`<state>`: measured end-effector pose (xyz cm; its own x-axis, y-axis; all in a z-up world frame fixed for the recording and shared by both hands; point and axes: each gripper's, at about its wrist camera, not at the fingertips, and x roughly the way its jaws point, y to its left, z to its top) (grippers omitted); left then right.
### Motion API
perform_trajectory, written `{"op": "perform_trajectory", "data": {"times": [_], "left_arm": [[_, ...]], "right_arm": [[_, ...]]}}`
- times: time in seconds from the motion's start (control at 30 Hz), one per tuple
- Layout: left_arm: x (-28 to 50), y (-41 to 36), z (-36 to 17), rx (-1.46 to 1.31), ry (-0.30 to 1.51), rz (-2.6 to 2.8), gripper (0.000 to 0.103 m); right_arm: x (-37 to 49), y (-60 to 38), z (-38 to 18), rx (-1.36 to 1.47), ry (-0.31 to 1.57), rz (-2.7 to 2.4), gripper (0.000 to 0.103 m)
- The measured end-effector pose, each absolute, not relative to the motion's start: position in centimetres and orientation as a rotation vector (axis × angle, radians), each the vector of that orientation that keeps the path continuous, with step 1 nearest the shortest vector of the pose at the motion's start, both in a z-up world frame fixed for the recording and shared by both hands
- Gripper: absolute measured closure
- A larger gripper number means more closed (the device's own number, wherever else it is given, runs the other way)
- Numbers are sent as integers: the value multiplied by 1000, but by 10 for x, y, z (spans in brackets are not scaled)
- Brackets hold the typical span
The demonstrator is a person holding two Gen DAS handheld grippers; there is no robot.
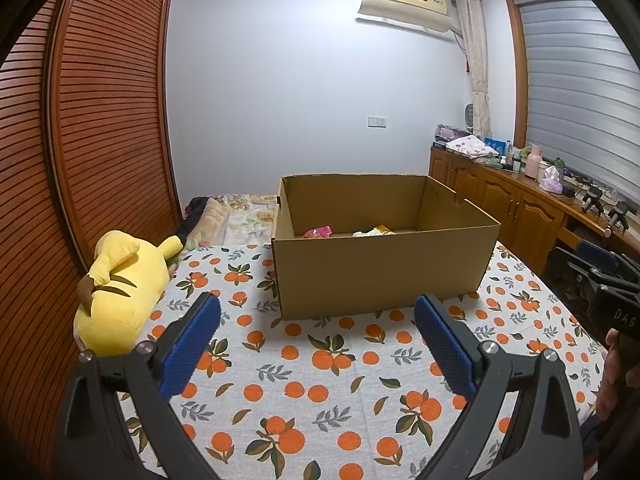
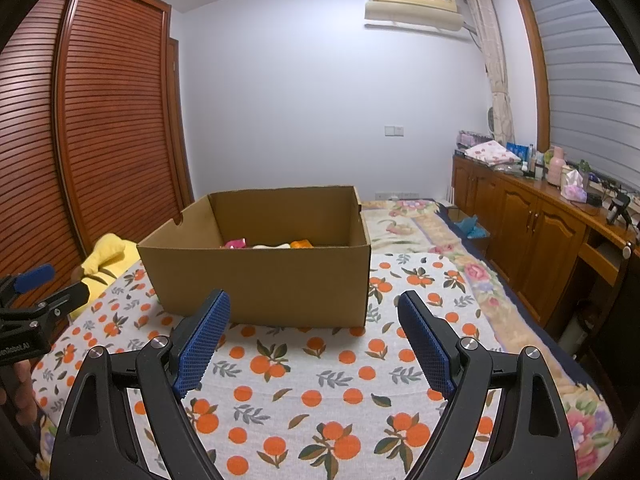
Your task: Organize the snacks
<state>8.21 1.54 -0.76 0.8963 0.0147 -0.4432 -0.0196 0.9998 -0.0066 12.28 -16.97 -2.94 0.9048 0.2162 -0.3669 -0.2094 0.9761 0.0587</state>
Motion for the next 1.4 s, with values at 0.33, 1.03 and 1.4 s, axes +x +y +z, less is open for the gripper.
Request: {"op": "perform_trajectory", "data": {"times": [0.33,1.03,1.4], "left_arm": [[82,15,-7,-12,459,17,4],[86,17,-10,-12,468,21,4],[84,15,-9,-11,461,13,4]], "right_arm": [[122,-170,-30,20,381,221,15],[123,-171,-31,21,389,215,15],[123,-172,-32,20,387,215,15]]}}
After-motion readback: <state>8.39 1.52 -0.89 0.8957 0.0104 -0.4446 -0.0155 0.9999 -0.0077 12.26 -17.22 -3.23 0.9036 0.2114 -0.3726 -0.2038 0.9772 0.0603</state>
